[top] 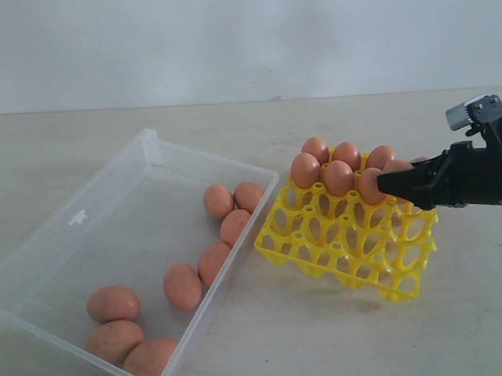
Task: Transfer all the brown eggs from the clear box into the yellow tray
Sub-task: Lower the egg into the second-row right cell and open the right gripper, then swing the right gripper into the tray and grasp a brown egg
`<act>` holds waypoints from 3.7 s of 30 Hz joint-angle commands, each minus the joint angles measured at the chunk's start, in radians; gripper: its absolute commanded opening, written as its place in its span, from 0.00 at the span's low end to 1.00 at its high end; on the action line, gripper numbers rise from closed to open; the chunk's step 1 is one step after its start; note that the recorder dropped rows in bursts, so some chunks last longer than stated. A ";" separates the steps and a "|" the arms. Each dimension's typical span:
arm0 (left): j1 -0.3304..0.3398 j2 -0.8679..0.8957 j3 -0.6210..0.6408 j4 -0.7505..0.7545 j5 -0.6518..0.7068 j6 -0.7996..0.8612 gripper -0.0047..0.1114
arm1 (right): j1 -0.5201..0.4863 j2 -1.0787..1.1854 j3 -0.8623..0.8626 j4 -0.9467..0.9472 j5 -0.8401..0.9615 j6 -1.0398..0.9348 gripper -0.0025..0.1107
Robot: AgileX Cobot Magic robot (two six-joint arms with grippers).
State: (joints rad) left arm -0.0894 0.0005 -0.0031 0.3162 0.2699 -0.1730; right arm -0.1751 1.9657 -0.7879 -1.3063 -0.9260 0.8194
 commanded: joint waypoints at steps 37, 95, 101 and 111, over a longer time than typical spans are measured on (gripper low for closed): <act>-0.004 -0.001 0.003 -0.003 -0.010 -0.007 0.05 | 0.008 -0.072 -0.004 0.023 0.071 -0.086 0.55; -0.002 -0.001 0.003 -0.003 -0.010 -0.007 0.05 | 0.974 0.219 -1.066 1.605 2.147 -1.191 0.03; -0.002 -0.001 0.003 -0.003 -0.010 -0.007 0.05 | 0.974 0.219 -1.066 1.624 2.116 -1.195 0.51; -0.002 -0.001 0.003 -0.003 -0.010 -0.007 0.05 | 0.974 0.229 -1.066 1.624 2.041 -1.064 0.72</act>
State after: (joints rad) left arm -0.0894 0.0005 -0.0031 0.3148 0.2699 -0.1730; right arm 0.8023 2.1929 -1.8443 0.3191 1.1392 -0.2719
